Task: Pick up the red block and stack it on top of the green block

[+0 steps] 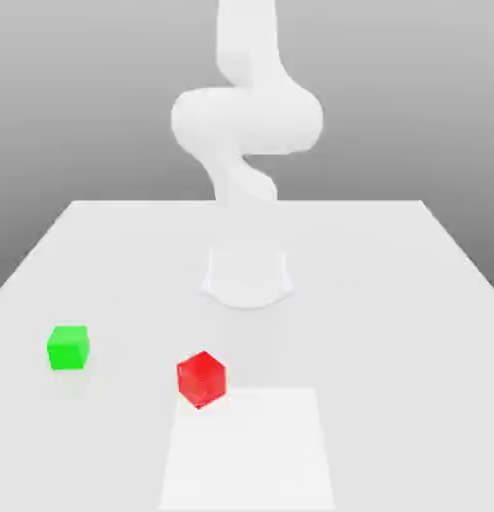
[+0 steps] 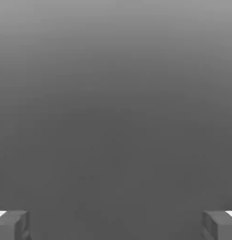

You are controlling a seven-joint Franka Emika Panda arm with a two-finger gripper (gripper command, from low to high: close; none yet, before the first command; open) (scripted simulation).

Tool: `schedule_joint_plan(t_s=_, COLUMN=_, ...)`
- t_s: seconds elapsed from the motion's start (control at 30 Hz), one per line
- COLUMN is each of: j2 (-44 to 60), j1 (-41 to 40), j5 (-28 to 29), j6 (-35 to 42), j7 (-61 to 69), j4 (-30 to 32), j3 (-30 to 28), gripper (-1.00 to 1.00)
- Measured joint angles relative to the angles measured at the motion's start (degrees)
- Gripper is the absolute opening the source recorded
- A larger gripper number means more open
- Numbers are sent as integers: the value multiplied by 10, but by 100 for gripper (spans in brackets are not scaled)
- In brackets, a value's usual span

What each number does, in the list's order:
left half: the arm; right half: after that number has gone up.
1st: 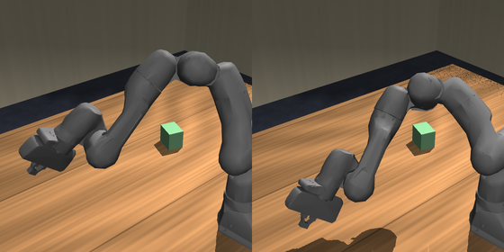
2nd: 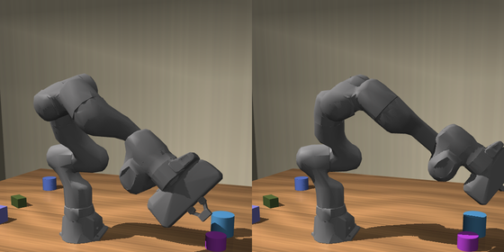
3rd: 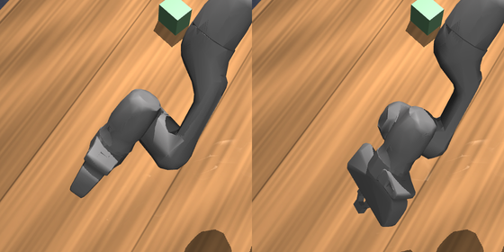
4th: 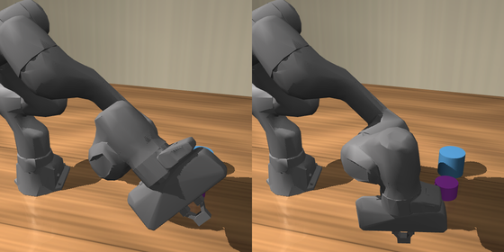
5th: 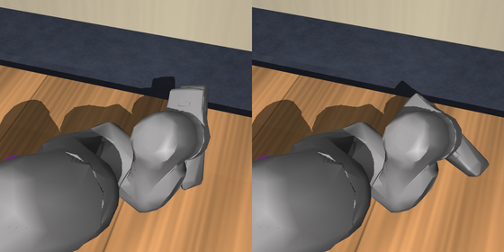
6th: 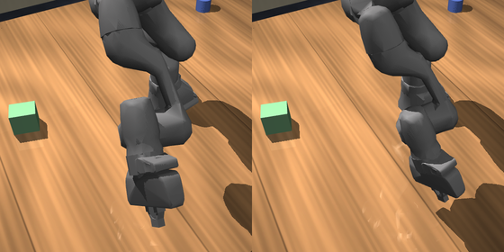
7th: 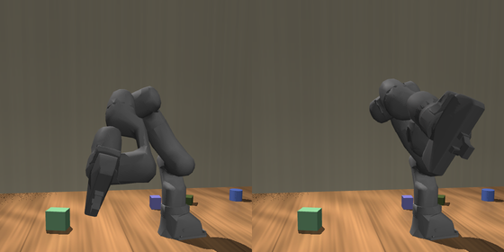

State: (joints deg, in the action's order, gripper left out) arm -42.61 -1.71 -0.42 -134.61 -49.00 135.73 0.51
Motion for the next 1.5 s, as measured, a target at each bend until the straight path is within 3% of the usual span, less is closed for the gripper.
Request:
schedule_joint_plan(t_s=0.57, j2=318, j1=-132, j5=-15, j6=-265, j7=-298, j4=329, j3=41, gripper=0)
schedule_joint_plan(t_s=0.8, j2=500, j1=-124, j5=31, j6=-416, j7=-355, j4=330, j3=9, gripper=0)
schedule_joint_plan(t_s=0.83, j2=515, j1=-119, j5=32, j6=-428, j7=-356, j4=328, j3=4, gripper=-100)
schedule_joint_plan(t_s=1.07, j2=515, j1=-118, j5=35, j6=-430, j7=-358, j4=328, j3=3, gripper=-100)
schedule_joint_plan(t_s=1.33, j2=363, j1=-114, j5=0, j6=-299, j7=-333, j4=350, j3=9, gripper=-100)
schedule_joint_plan(t_s=1.5, j2=337, j1=-168, j5=2, j6=-264, j7=-429, j4=341, j3=-2, gripper=-100)
